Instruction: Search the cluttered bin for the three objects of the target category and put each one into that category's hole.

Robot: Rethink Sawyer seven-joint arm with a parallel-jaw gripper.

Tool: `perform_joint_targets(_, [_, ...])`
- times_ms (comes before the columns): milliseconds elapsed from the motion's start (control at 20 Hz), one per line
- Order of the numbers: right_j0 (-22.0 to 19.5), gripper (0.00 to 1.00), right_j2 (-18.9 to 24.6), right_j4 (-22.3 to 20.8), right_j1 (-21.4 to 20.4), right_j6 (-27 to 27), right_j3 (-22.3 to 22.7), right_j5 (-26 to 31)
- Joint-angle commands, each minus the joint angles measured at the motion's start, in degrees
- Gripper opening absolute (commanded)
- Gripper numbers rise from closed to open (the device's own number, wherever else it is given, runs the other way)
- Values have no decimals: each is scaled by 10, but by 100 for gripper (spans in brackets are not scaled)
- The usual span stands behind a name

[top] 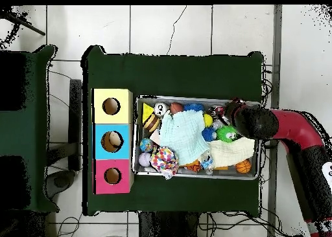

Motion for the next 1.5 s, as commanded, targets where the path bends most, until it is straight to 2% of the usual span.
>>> perform_joint_targets(50, [32, 100, -31, -30, 28, -46, 10, -7])
perform_joint_targets(150, [34, 100, -43, -45, 36, -51, -2, -15])
perform_joint_targets(600, [13, 100, -46, -44, 46, -87, 0, 2])
perform_joint_targets(700, [8, 100, -51, -46, 38, -90, 2, 11])
perform_joint_targets(950, [-27, 100, -42, -43, 3, -137, 27, 30])
perform_joint_targets(1300, [-70, 100, -29, -68, -36, -190, 67, 18])
perform_joint_targets(1500, [-75, 100, -29, -92, -33, -182, 77, 2])
